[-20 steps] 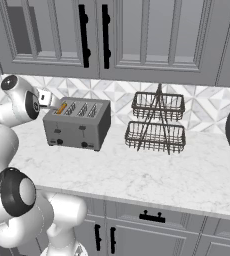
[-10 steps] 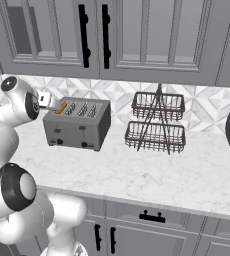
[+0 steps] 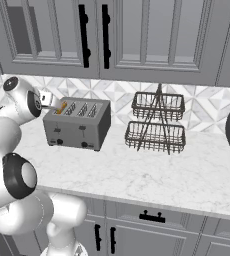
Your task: Start the toaster. Once the lever pops up, take the bread to the plate on the dining counter.
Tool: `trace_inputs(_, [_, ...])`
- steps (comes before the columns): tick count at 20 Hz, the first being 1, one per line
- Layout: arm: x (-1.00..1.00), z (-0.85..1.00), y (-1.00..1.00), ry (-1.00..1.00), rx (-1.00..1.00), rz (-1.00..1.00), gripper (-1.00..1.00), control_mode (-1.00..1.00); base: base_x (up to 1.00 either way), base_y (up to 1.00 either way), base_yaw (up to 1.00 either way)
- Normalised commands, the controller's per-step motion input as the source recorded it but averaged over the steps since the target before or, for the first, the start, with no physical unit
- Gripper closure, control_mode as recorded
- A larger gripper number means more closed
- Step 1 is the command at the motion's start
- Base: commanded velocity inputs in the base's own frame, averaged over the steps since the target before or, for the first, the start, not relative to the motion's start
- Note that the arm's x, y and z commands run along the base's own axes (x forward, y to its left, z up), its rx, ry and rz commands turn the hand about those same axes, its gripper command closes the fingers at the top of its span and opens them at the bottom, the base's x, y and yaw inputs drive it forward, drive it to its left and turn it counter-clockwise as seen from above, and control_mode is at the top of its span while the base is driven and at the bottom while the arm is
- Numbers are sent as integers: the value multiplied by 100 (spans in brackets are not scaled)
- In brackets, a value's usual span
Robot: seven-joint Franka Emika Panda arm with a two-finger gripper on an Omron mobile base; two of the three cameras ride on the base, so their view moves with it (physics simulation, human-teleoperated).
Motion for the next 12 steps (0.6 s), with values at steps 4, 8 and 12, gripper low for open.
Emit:
trace_inputs(4, [9,-24,0,0,-2,-4,-100,-100,0,0,0])
trace_inputs(8, [0,-23,0,0,0,-4,-100,-100,0,0,0])
trace_inputs(12, [0,-12,0,0,0,-3,-100,-100,0,0,0])
